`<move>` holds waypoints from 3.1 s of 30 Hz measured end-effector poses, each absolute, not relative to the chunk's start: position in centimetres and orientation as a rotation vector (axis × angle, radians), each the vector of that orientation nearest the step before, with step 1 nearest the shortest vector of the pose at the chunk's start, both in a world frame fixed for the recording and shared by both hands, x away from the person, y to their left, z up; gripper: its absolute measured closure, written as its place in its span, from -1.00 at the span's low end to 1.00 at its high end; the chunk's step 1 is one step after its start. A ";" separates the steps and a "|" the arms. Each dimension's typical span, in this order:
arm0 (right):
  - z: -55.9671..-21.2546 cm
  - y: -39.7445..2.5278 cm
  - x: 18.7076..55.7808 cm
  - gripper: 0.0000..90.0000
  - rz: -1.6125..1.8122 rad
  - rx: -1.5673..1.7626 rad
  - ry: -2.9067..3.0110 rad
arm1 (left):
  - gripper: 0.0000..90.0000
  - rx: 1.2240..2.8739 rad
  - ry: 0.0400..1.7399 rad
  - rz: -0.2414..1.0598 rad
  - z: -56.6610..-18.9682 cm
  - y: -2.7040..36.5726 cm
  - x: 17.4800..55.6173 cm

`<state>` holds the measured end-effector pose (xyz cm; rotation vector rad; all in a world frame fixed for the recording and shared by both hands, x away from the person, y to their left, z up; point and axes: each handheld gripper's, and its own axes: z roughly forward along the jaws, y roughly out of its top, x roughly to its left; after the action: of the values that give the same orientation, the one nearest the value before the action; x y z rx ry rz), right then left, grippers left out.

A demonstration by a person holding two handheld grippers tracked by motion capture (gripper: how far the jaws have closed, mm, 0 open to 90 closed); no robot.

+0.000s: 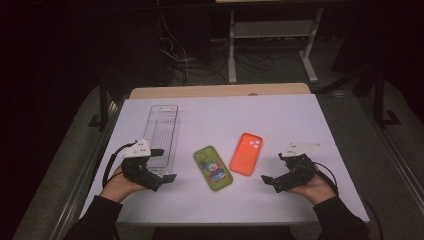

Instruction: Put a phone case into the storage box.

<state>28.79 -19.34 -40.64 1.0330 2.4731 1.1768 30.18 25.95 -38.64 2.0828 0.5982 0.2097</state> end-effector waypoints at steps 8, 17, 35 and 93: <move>-40.6 -19.0 29.1 -1.00 1.157 1.060 2.482 | -1.00 2.086 0.608 0.201 -38.7 25.9 30.2; -40.4 -17.6 30.0 -0.93 1.129 1.040 2.516 | -1.00 2.107 0.610 0.204 -38.7 25.8 30.2; -39.1 -13.9 33.5 0.03 1.118 1.077 2.603 | -1.00 2.094 0.619 0.205 -38.6 26.1 30.0; -42.7 -8.3 35.5 0.96 0.794 1.009 2.812 | -1.00 2.089 0.615 0.194 -38.6 26.2 29.9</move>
<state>35.47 -8.32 -42.67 1.0094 2.8122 0.7940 29.93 26.23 -38.56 2.0886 0.6155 0.1944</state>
